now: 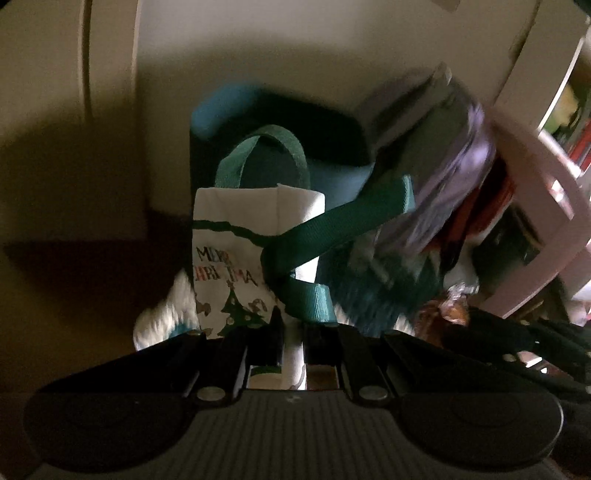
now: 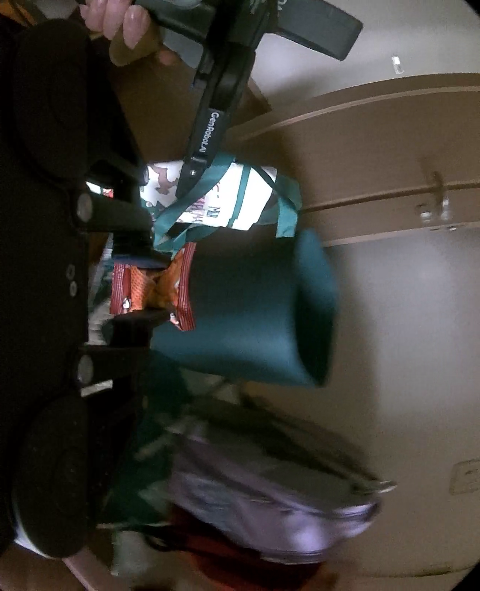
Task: Collect trash
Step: 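Lower the tote bag into the teal bin with the left tool while the right tool drops the wrapper in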
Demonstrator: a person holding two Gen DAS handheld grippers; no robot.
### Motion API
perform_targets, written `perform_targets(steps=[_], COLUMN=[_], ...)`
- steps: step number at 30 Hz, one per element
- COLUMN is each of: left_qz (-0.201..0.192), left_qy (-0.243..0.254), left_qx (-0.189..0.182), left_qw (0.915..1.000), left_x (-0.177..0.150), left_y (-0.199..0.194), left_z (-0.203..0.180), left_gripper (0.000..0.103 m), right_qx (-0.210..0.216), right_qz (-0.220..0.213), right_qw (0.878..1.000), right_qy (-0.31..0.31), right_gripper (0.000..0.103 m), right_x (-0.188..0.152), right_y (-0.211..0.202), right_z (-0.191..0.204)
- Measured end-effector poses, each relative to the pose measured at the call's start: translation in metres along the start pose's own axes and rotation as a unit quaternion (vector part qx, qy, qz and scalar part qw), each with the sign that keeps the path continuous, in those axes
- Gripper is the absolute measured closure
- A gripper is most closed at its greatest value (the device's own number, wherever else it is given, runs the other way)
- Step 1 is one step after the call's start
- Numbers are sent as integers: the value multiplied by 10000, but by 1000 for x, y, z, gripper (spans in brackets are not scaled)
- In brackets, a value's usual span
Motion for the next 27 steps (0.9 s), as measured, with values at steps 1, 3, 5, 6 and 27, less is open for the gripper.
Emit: perform_targets(steps=[1, 3, 5, 6, 27], left_qz=[-104, -284, -474, -602, -719], left_qy=[53, 151, 167, 202, 485], left_qx=[-42, -155, -317, -340, 161], left_qw=[9999, 9994, 9982, 9974, 9961], left_x=[13, 38, 64, 77, 206], left_y=[-7, -21, -33, -39, 80], left_z=[-6, -17, -26, -31, -52], left_gripper=[94, 94, 94, 94, 94], right_qx=[-49, -121, -229, -269, -502], right_qz=[-67, -179, -313, -370, 24], right_qw=[9999, 9997, 9990, 9987, 9979], right_qy=[-65, -145, -216, -217, -411], right_gripper=[81, 81, 81, 81, 81], right_x=[13, 36, 58, 70, 135], right_y=[-1, 2, 4, 6, 139], right_z=[-1, -4, -9, -12, -54])
Point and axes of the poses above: each gripper's, at about its wrist camera, not at the fingertips, and y roughly the way its jaws point, z to its left, x to its top, the point moved 10 cm from there along y, roughly the way its jaws point, and after that the axes turned 9 degrees about -y, right-handed, at the moved point
